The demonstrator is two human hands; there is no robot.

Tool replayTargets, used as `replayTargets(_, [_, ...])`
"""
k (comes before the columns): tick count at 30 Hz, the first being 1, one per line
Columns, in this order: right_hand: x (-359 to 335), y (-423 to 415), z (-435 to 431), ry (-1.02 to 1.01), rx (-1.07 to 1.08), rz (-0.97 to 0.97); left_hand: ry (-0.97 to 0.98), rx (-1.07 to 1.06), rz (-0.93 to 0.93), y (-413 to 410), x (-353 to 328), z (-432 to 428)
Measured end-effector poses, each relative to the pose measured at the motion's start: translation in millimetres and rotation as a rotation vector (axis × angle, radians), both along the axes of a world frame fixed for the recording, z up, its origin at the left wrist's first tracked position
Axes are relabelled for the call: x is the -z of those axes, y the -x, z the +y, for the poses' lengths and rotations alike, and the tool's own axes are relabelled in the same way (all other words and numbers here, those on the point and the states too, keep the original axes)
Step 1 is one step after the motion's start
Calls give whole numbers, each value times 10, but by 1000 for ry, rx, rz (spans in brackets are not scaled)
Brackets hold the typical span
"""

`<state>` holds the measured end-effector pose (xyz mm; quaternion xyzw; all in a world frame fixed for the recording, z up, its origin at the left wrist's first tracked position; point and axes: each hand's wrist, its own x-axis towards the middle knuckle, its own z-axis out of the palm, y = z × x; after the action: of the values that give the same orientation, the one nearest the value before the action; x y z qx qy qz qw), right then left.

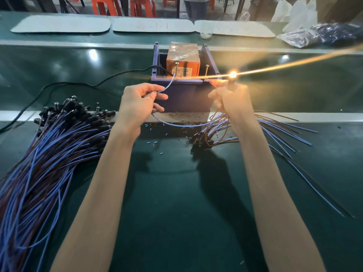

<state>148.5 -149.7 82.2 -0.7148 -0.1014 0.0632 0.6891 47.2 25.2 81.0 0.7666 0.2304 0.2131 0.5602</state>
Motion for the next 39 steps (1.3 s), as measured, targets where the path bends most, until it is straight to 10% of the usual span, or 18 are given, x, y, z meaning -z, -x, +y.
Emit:
replayTargets(8, [-80,-54,-122,74,-81,112,18,164,144,61,-55,23])
replayTargets(12, [-134,-136,-285,486,63,-4,-191,376,383,115,-23,78])
replayTargets(18, [-290,-93,-475,265,112,-38,-553,337,749,207,32,310])
replayTargets(25, [-473,-67,-556,499,361,-582,-588,223,859,297,11,426])
replayTargets(31, [-585,124,-445,266,579,-1264,-596,64,836,361,-52,540])
replayTargets(39, [-328,24,-302,860,23,-809,-572,-82,864,399,6,561])
